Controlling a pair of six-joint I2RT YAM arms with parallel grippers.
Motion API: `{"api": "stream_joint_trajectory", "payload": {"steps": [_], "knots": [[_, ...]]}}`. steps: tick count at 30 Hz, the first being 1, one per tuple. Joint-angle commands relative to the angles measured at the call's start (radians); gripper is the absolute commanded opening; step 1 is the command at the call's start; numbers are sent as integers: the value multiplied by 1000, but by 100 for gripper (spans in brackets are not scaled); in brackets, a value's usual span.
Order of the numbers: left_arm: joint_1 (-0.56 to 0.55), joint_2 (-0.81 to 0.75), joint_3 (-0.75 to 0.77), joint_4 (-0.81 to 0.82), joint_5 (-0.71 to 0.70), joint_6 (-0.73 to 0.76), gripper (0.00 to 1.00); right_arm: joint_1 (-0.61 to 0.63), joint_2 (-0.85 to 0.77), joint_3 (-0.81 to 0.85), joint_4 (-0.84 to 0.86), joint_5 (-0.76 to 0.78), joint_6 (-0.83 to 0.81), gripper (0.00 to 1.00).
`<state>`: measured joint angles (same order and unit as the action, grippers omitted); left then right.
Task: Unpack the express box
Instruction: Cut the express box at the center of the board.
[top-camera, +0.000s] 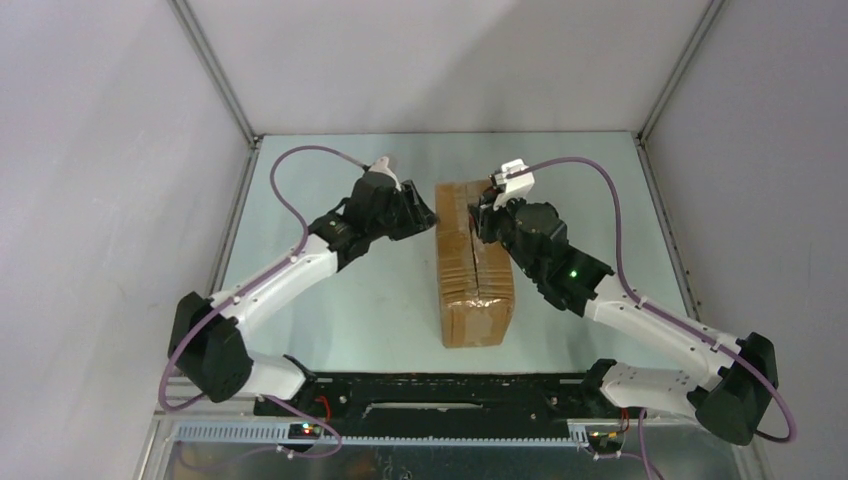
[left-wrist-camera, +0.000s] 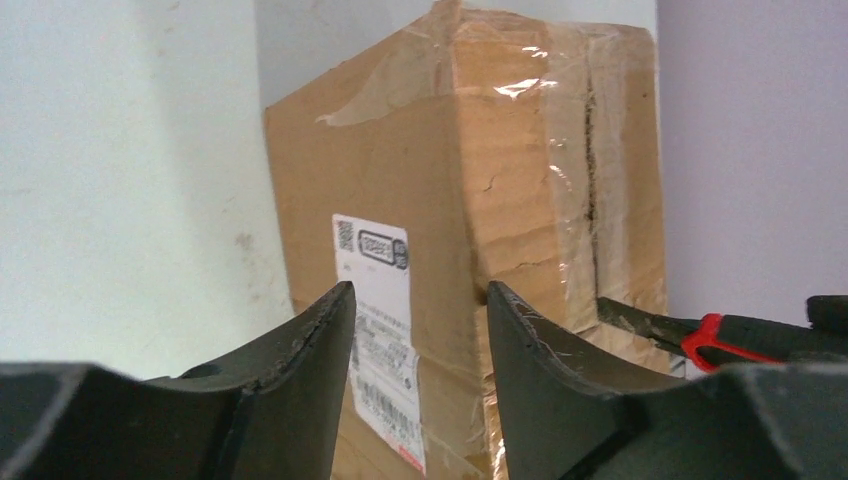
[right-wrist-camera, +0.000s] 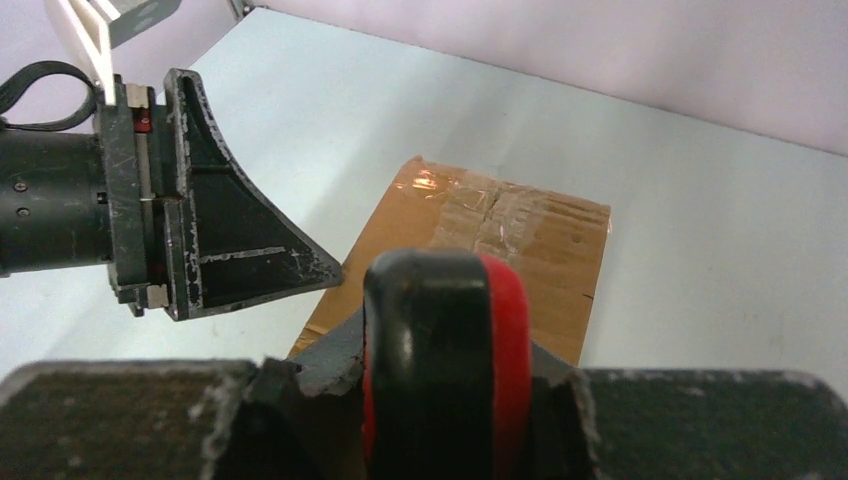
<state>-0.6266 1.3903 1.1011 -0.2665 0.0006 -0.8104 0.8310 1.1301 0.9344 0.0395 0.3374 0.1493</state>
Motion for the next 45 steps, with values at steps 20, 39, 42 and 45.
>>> {"api": "stream_joint_trajectory", "payload": {"steps": [20,39,42,45], "knots": [[49,311,256,315,575,-151,58,67,13,-51,-68,29,96,0],[64,120,-157,299,-166,-296,60,333,19,106,-491,154,318,0],[85,127,-166,304,-179,-294,60,383,2,106,-534,183,361,0],[99,130,-166,298,-203,-296,60,434,-18,112,-564,222,393,0]]}}
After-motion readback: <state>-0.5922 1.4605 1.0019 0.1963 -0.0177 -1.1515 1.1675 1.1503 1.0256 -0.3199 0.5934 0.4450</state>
